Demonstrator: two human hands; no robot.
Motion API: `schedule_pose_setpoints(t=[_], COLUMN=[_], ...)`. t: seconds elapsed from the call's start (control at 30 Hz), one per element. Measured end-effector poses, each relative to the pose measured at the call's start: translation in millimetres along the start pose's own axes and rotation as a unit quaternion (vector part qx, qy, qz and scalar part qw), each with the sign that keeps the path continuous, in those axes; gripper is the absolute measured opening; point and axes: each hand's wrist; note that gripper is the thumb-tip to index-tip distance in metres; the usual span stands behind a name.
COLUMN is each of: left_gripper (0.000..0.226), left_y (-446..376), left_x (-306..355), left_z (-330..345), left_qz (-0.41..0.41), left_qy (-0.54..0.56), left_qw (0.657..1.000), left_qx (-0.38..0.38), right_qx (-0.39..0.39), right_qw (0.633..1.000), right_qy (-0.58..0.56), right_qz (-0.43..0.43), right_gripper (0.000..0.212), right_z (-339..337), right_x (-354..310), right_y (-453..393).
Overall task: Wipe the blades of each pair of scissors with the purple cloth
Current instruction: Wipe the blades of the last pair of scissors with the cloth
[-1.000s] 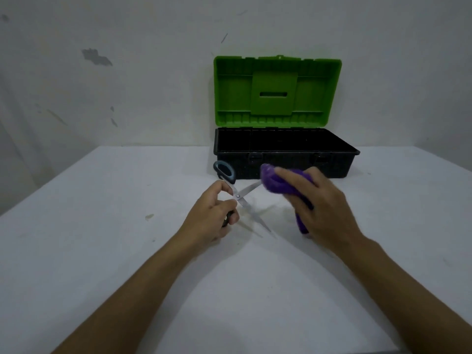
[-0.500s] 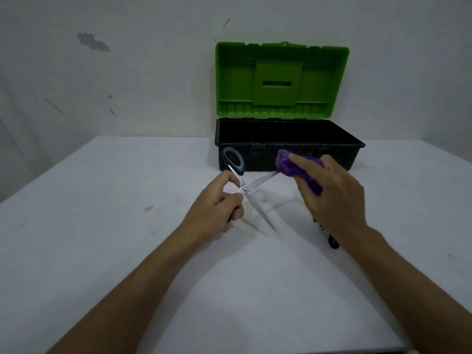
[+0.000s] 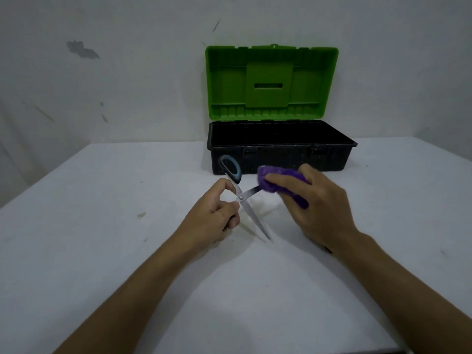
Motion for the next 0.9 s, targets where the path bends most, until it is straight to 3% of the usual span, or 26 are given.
schedule_pose_setpoints(t=[0.1,0.17,0.43,0.6,0.8,0.9], left_gripper=[0.015,0.018,0.016,0.02,0.016,0.014], left_y=[1.1,1.8,1.4,5.4,-0.2,-2.0], left_x=[-5.0,-7.6,-1.2,1.7,4.1,1.4], left_z=[4.7,3.5,-2.4,-1.0,-11.5,-8.8], left_qz=[0.024,0.046,0.042,0.003,-0.038,-0.057], left_qy=[-0.053,-0.093,-0.073,-0.027,0.034,0.028], left_qw=[0.998,0.994,0.996,0.999,0.998,0.997], left_qx=[0.014,0.019,0.007,-0.031,-0.031,-0.031], right_qx=[-0.066,-0.087,-0.004,-0.078,0.015,0.018], right_qw=[0.994,0.993,0.999,0.995,0.995,0.999], right_qy=[-0.02,-0.014,0.051,-0.016,0.033,-0.007], right_qz=[-0.083,-0.078,0.01,-0.053,0.094,0.041], right_gripper=[0.041,0.045,0.035,0.041,0.042,0.04], right_z=[6.3,12.4,2.8,13.5,5.4,3.2], right_x=[-22.3,-27.7,0.6,-17.5,8.3,-1.5], right_y=[0.6,-2.1,-4.0,-0.3,-6.4,-3.2])
Point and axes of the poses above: each hand's wrist, its own y-axis away from the middle knuckle, its own z-axis out of the palm, x = y × z, and after that the axes turned 7 degrees about x, right-handed
